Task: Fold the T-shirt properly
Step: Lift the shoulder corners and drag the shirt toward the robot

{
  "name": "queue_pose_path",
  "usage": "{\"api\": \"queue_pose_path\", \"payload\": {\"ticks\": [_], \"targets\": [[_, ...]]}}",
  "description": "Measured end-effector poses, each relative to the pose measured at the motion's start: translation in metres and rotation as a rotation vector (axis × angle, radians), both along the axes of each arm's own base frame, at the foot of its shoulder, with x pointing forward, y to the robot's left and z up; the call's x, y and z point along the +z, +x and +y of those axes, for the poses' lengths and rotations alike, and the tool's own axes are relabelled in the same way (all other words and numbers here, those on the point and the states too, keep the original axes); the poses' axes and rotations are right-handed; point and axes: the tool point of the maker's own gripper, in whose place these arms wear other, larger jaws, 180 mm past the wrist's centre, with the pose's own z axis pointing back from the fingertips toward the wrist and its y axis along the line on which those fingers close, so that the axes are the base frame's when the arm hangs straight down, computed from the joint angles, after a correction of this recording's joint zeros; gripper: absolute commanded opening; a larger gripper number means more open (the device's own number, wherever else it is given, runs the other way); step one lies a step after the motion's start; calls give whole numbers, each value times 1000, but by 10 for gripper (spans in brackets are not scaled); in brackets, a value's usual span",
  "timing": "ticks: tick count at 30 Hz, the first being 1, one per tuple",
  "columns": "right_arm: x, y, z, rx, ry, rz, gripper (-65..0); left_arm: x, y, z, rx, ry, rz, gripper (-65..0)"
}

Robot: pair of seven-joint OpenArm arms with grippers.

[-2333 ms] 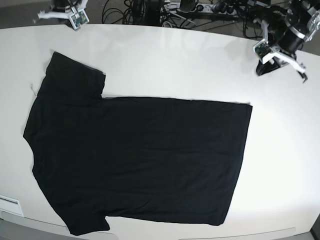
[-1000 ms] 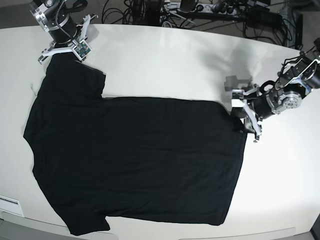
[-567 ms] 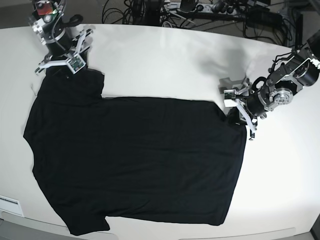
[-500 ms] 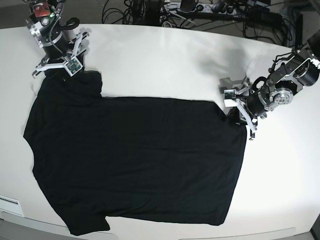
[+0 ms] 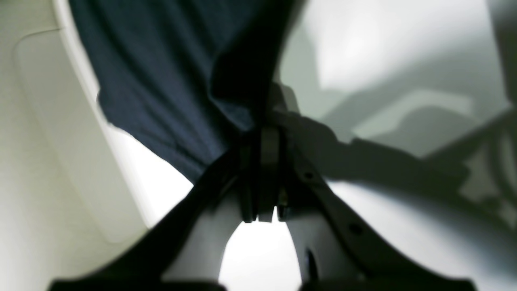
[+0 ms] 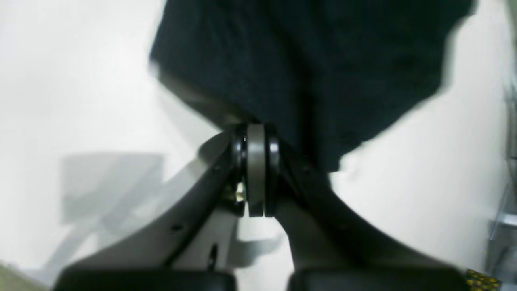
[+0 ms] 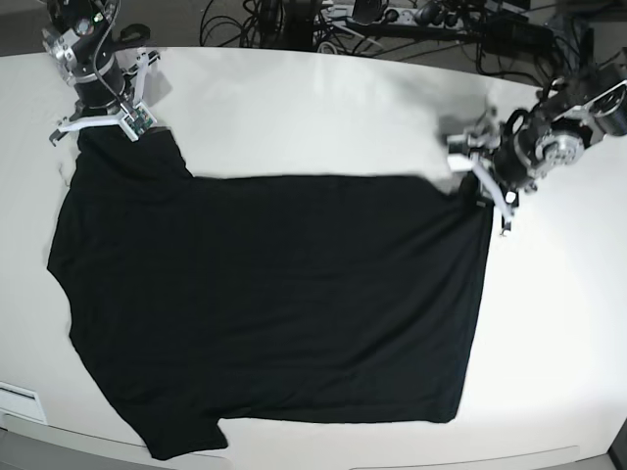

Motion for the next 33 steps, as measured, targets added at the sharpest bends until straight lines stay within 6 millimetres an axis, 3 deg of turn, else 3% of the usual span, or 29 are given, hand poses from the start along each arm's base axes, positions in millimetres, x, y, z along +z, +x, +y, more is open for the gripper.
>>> {"api": "queue_pose_path", "payload": {"ticks": [2,7,11,18,23,28,31,33], "targets": [[13,-10,5,14,-19,-21,-650,15,-13,0,-23,-2,-4,-650],[28,-39,14,16,-21,-5,-650,58,-20,4,-72,14,-78,-650],[17,-80,3,-33,-59,103,-650,74,-29,4,-98,21,-84,-650],[14,-134,-12,-88,-124,211,-650,92,-40,-3,-98,10,-86,-650],[14,-156,-16,-108,-134,263,-650,98,-53,3,-34,25,-46,-650],[14,-156,-19,-121,-143,261,-650,78,-111,4,-59,71,140,-650],[14,-157,-20,-127,-149,268,-650,67,-132,5,-72,85,203,-650],[14,-157,-20,-127,-149,267,-650,65,-135,5,-105,109,189,-650]]}}
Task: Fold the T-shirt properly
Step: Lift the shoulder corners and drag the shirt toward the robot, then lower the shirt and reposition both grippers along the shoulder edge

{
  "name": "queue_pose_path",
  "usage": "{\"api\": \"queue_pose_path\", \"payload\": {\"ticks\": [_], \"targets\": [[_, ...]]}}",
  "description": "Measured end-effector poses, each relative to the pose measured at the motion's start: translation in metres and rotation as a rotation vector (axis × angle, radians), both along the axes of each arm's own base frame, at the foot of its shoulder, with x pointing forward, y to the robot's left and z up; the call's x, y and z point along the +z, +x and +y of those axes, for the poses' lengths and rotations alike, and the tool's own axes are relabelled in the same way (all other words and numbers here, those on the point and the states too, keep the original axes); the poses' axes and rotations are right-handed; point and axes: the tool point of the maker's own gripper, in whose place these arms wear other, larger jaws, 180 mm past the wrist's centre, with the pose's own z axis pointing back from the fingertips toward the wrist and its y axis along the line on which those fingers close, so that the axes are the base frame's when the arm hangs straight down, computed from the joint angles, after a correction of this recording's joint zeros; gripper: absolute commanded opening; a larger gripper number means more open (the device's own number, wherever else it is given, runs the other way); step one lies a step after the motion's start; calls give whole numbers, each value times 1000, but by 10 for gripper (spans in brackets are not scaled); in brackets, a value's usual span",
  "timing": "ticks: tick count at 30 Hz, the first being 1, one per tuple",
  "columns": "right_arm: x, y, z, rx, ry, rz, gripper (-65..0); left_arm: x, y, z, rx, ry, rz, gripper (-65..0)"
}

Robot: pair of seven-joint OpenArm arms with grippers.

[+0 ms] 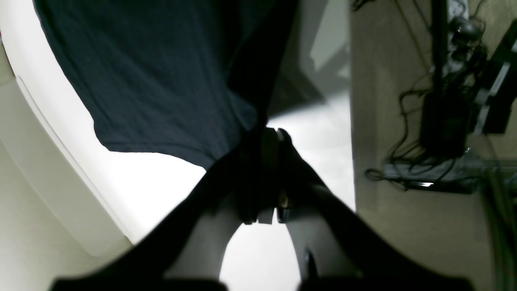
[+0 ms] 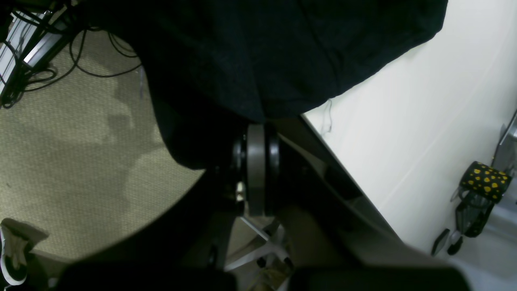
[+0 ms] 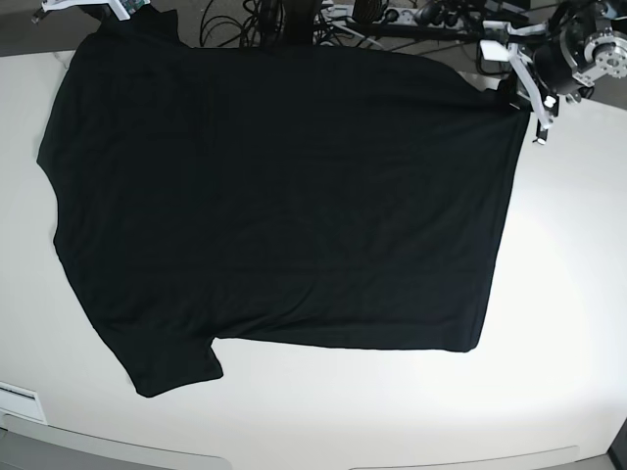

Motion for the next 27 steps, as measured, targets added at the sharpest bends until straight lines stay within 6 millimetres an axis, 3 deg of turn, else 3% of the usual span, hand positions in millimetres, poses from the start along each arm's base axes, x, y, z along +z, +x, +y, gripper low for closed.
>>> {"api": "queue_pose_path", "payload": {"ticks": [4,6,10,13,17,20,24,27], "targets": [[4,8,0,44,-23,-39,-650,4,12,0,-63,19,-72,-650],[6,19,0,53,-33,-73,-650,0,24,11,-79,32,-96,-650],[17,77,14,121,36,-249,-650,-20,73,28,-58,29,-182,-650],[22,114,26,138,123,-317,-650,-35,103,23,-25,3,-232,-650],[43,157,28,187,156,-423,-650,-39,136,10,27,-23,-315,-650],[55,178,24,220,131,-486,-650,-33,148,0,31,-54,-341,-650],[53,196,9,212,90,-510,-650,-18,167,-5,58,-94,-371,-650],[54,206,10,216,121,-520,-650,-5,179,-5,77,-113,-399,-650]]}}
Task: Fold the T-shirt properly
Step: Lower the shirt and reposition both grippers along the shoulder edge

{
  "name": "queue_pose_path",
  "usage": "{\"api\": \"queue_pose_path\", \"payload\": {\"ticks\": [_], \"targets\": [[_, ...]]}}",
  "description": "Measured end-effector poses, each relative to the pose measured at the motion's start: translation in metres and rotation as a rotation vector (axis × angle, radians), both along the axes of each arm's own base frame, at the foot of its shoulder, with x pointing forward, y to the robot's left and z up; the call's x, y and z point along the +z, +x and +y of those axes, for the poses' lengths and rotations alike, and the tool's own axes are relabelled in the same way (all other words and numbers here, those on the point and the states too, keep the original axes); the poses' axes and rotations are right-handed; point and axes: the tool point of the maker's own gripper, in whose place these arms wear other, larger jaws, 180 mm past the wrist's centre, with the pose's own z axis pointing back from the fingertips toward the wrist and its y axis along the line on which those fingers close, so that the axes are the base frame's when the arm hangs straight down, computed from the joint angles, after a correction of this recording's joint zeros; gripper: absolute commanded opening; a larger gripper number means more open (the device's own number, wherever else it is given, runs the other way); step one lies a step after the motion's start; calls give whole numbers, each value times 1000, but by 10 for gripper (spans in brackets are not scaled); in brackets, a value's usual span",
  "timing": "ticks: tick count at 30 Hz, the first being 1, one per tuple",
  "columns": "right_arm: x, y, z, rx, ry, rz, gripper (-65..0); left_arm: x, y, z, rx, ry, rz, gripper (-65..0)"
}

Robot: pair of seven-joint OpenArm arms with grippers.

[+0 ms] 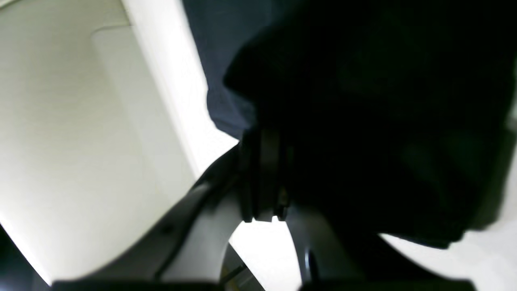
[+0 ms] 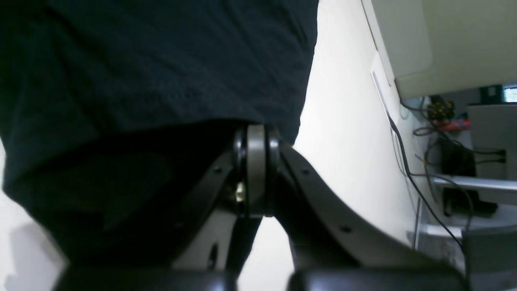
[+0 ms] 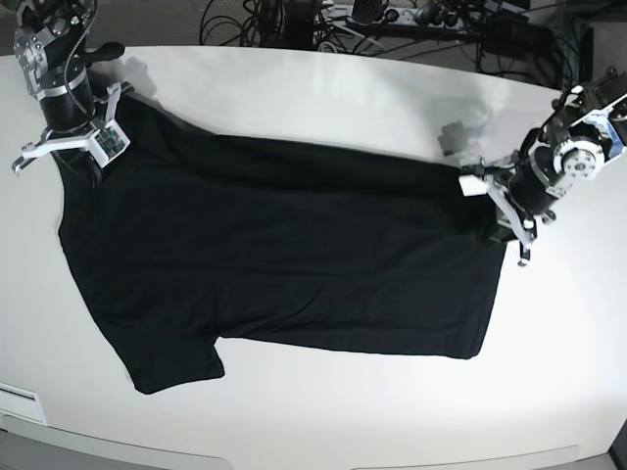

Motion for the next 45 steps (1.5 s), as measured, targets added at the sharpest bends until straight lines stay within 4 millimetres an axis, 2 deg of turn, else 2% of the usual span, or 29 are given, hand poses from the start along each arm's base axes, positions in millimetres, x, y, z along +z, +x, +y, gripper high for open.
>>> {"api": "queue_pose_path", "payload": {"ticks": [4,7,11,17,25,34,38,40,41,43,44,45], "targets": [[2,15,10,48,63,-5,-650,6,6,-2,-3,-23,-6,-650],[-1,23,16,85,105,7,-650,3,3,-5,13,-50,22,-650],[6,38,22,115,153,-14,-650,-2,1,-12,10,-71,38,-650],[12,50,17,137,143,-37,-650,-9,-3,-21,-1,-86,59,-650],[25,57,16,189,113,-67,-650,-9,-4,-21,0,-85,61,-650],[45,72,18,167,186,-138,-650,-10,-3,-20,1,-85,61,-650],[32,72,10,147,182,-101,-650,-10,-4,-21,5,-93,67,-650],[21,72,5,157,182,-77,-650,-10,5,-23,30,-127,33,-650],[16,73,4,164,189,-66,-626,-9,14,-23,55,-155,-5,-649],[9,78,-6,126,203,-57,-437,-5,35,-20,98,-188,-110,-474],[12,83,-13,88,215,-75,-360,1,46,-17,131,-220,-176,-399],[18,89,-20,36,231,-106,-317,8,55,-15,169,-255,-235,-348]]}}
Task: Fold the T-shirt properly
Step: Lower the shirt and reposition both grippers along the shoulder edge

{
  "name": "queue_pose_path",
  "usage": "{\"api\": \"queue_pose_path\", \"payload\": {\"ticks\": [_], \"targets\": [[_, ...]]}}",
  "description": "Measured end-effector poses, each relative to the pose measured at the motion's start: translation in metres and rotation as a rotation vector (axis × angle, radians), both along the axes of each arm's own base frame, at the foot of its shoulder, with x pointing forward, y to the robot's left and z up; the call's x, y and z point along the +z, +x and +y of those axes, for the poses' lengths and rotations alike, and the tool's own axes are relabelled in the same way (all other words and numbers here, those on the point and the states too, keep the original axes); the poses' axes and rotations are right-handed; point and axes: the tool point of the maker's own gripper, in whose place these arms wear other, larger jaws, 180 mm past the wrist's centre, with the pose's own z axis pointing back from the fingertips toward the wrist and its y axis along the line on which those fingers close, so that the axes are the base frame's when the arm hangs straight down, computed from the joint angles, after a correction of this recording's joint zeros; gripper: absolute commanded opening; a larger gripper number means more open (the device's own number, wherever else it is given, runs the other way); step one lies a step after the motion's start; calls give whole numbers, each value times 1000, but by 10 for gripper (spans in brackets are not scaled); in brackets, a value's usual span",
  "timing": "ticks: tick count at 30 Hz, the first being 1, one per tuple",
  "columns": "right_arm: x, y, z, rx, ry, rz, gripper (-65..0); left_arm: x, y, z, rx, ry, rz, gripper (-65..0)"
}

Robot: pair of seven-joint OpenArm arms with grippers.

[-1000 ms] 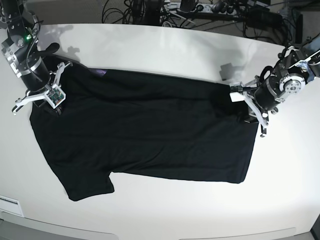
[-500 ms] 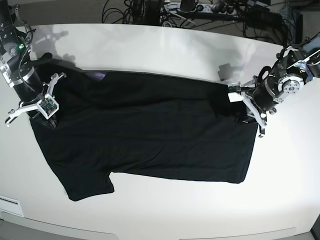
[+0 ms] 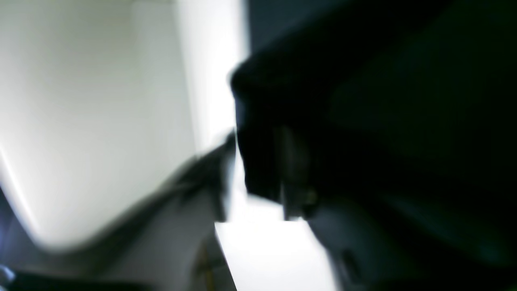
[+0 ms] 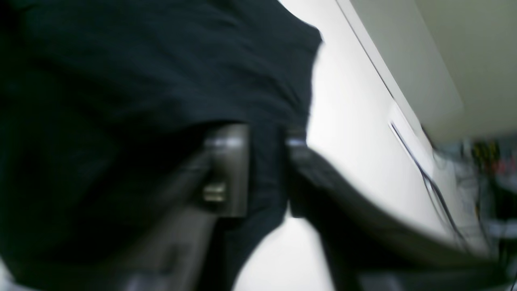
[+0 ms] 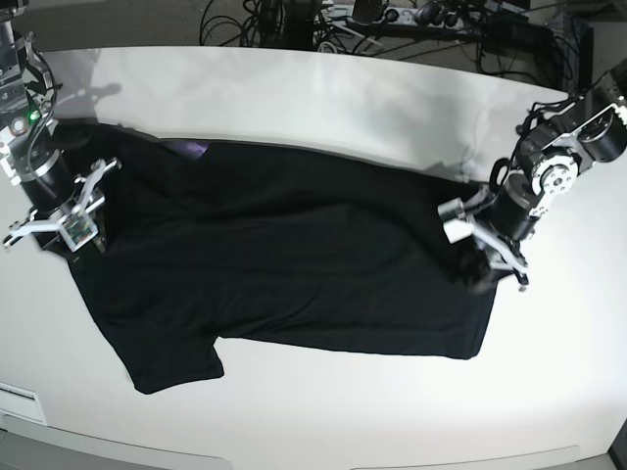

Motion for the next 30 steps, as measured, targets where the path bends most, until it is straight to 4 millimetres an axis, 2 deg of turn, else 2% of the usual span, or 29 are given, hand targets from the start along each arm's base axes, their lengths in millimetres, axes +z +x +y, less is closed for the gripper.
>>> {"api": "queue_pose_path", "payload": {"ticks": [2,3,5,6,7,8,9,13,15,17,20,25,30], "targets": [[16,11,-11,-75,13,-65,-318,17,13,3,88,-83,-108,-329],[24,15,-15,-110,27,-93,-348,22,17,3,129,-117,-142,-330],[40,21,-16,-140,47,-147,-504,24,20,-3,171,-159,-162,-385],[46,23,-17,-155,51,-159,-611,21,19,-9,175,-173,-154,-443],[47,23,-18,-173,52,-158,-650,19,20,-13,183,-182,-148,-518],[45,22,-19,-187,54,-147,-650,17,19,-16,187,-188,-143,-609],[38,20,-18,-189,53,-120,-650,15,18,-17,190,-191,-137,-650],[8,5,7,-104,133,34,-650,1,9,-16,193,-176,-97,-650],[-9,-7,21,-60,158,97,-650,-16,3,-20,162,-133,-9,-650],[-36,-21,30,-54,201,185,-650,-35,-6,-28,125,-122,106,-650],[-71,-33,28,-111,231,284,-650,-59,-15,-30,84,-102,221,-650],[-114,-51,30,-126,240,418,-650,-66,-12,-33,102,-120,241,-650],[-127,-59,13,-186,197,451,-650,-81,-27,-32,95,-105,289,-650]]}}
